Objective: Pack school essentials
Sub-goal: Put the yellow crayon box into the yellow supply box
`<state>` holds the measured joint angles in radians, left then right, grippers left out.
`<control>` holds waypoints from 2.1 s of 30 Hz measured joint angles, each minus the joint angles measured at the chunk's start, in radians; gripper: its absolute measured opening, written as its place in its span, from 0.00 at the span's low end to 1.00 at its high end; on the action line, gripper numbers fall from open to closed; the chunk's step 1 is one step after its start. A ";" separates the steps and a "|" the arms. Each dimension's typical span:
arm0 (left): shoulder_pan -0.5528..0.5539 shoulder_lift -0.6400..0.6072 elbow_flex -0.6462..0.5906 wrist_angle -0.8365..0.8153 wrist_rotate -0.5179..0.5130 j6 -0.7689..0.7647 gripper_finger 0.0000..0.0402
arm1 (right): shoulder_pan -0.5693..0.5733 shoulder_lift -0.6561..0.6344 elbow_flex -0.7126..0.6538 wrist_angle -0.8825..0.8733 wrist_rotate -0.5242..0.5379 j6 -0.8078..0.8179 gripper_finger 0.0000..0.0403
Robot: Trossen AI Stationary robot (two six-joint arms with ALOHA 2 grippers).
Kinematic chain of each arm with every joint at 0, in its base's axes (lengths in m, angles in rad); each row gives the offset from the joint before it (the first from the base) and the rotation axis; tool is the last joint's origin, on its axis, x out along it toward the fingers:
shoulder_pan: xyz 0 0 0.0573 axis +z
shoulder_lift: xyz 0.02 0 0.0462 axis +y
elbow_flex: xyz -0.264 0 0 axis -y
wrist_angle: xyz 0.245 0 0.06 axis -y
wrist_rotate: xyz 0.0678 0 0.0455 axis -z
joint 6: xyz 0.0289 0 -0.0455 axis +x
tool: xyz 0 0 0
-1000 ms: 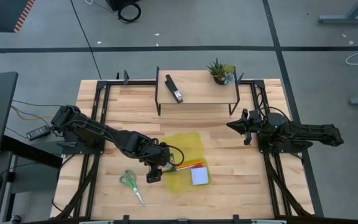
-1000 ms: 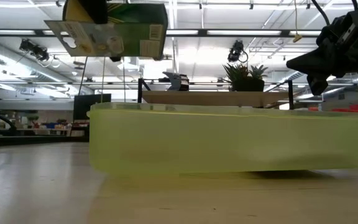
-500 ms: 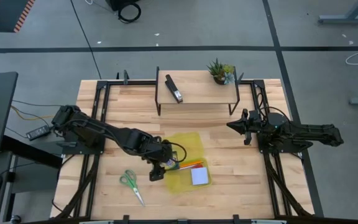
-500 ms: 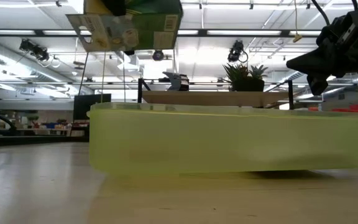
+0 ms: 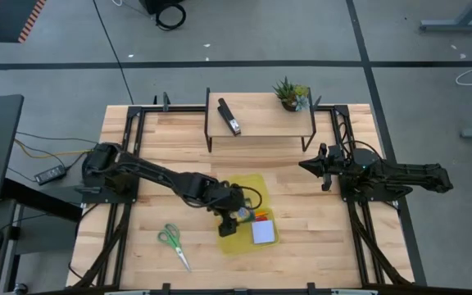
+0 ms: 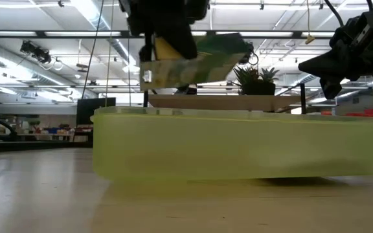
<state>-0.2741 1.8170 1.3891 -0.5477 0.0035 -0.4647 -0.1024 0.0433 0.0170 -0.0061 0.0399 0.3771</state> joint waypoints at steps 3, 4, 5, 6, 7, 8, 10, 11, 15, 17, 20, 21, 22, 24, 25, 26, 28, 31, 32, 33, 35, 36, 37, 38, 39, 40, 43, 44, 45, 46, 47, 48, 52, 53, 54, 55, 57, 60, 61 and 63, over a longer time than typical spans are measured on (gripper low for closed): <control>-0.006 0.044 0.000 0.078 0.016 -0.022 0.82 | 0.000 0.000 0.000 0.000 0.000 0.000 0.01; -0.009 0.059 0.000 0.089 0.016 -0.032 0.82 | 0.000 0.000 0.000 0.000 0.000 0.000 0.01; -0.012 0.072 0.000 0.096 0.018 -0.050 0.82 | 0.000 0.000 0.000 -0.001 0.000 0.000 0.01; -0.012 0.087 0.000 0.095 0.020 -0.061 0.82 | 0.000 0.000 0.000 -0.001 0.000 0.000 0.01; -0.015 0.100 0.000 0.098 0.025 -0.075 0.82 | 0.000 0.000 0.000 0.000 0.000 0.000 0.01; -0.019 0.106 -0.001 0.098 0.028 -0.080 0.82 | 0.000 0.001 0.000 -0.001 0.000 0.000 0.01; -0.026 0.114 -0.002 0.110 0.032 -0.092 0.82 | 0.000 0.000 0.000 0.000 0.000 0.000 0.01; -0.029 0.119 0.000 0.142 0.038 -0.099 0.82 | 0.000 0.001 0.000 0.000 0.000 0.000 0.01; -0.051 0.132 0.000 0.190 0.056 -0.105 0.82 | 0.000 0.003 0.000 -0.001 0.000 0.000 0.01; -0.059 0.145 0.000 0.185 0.059 -0.119 0.82 | 0.000 0.006 0.000 -0.001 0.000 0.000 0.01; -0.067 0.168 -0.001 0.195 0.065 -0.132 0.82 | 0.000 0.008 0.000 -0.001 0.000 0.000 0.01; -0.067 0.175 -0.001 0.193 0.065 -0.131 0.82 | 0.000 0.010 0.000 -0.001 0.000 0.000 0.01; -0.068 0.180 -0.001 0.196 0.067 -0.130 0.82 | 0.000 0.010 0.000 -0.001 0.000 0.000 0.01; -0.072 0.189 -0.001 0.201 0.068 -0.130 0.82 | 0.000 0.010 0.000 -0.001 0.000 0.000 0.01; -0.072 0.193 -0.001 0.208 0.069 -0.129 0.82 | 0.000 0.010 0.000 -0.001 0.000 0.000 0.01; -0.072 0.195 -0.001 0.209 0.069 -0.129 0.82 | 0.000 0.010 0.000 -0.001 0.000 0.000 0.01; -0.073 0.196 -0.002 0.211 0.069 -0.129 0.82 | 0.000 0.010 0.000 -0.001 0.000 0.000 0.01; -0.073 0.196 -0.001 0.217 0.071 -0.128 0.82 | 0.000 0.010 0.000 -0.001 0.000 0.000 0.01; -0.073 0.196 -0.001 0.215 0.072 -0.128 0.82 | 0.000 0.010 0.000 -0.001 0.000 0.000 0.01; -0.072 0.196 -0.001 0.214 0.074 -0.130 0.82 | 0.000 0.010 0.000 -0.001 0.000 0.000 0.01; -0.072 0.196 -0.001 0.216 0.081 -0.132 0.82 | 0.000 0.010 0.000 -0.001 0.000 0.000 0.01; -0.072 0.196 -0.001 0.216 0.081 -0.132 0.82 | 0.000 0.010 0.000 -0.001 0.000 0.000 0.01; -0.072 0.196 -0.001 0.216 0.081 -0.133 0.82 | 0.000 0.010 0.000 -0.001 0.000 0.000 0.01; -0.072 0.196 -0.001 0.217 0.081 -0.134 0.82 | 0.000 0.010 0.000 -0.001 0.000 0.000 0.01; -0.073 0.196 -0.001 0.219 0.081 -0.134 0.82 | 0.000 0.010 0.000 -0.001 0.000 0.000 0.01; -0.075 0.196 -0.001 0.221 0.081 -0.134 0.82 | 0.000 0.010 0.000 -0.001 0.000 0.000 0.01; -0.079 0.196 -0.001 0.223 0.081 -0.134 0.82 | 0.000 0.010 0.000 -0.001 0.000 0.000 0.01; -0.079 0.196 -0.001 0.223 0.082 -0.134 0.82 | 0.000 0.010 0.000 -0.001 0.000 0.000 0.01; -0.081 0.195 -0.001 0.223 0.082 -0.134 0.82 | 0.000 0.010 0.000 0.000 0.000 0.000 0.01; -0.084 0.195 -0.001 0.223 0.081 -0.134 0.82 | 0.000 0.010 0.000 0.000 0.000 0.000 0.01; -0.084 0.195 -0.001 0.223 0.081 -0.134 0.82 | 0.000 0.010 0.000 0.000 0.000 0.000 0.01; -0.084 0.195 -0.001 0.223 0.081 -0.135 0.82 | 0.000 0.010 0.000 0.000 0.000 0.000 0.01; -0.090 0.195 -0.001 0.223 0.081 -0.151 0.82 | 0.000 0.010 0.000 0.000 0.000 0.000 0.01; -0.090 0.195 -0.001 0.223 0.081 -0.154 0.82 | 0.000 0.010 0.000 0.000 0.000 0.000 0.01; -0.093 0.195 -0.001 0.223 0.081 -0.156 0.82 | 0.000 0.010 0.000 0.000 0.000 0.000 0.01; -0.095 0.195 -0.001 0.222 0.080 -0.157 0.82 | 0.000 0.010 0.000 0.000 0.000 0.000 0.01; -0.100 0.195 -0.001 0.223 0.070 -0.154 0.82 | 0.000 0.010 0.000 0.000 0.000 0.000 0.01; -0.102 0.195 -0.001 0.223 0.057 -0.139 0.82 | 0.000 0.010 0.000 0.000 0.000 0.000 0.01; -0.102 0.195 -0.001 0.223 0.056 -0.131 0.83 | 0.000 0.010 0.000 0.000 0.000 0.000 0.01; -0.102 0.195 -0.001 0.222 0.052 -0.127 0.84 | 0.000 0.010 0.000 0.000 0.000 0.000 0.01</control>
<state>-0.3758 2.0121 1.3880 -0.3256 0.0551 -0.5920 -0.1024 0.0532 0.0170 -0.0063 0.0402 0.3771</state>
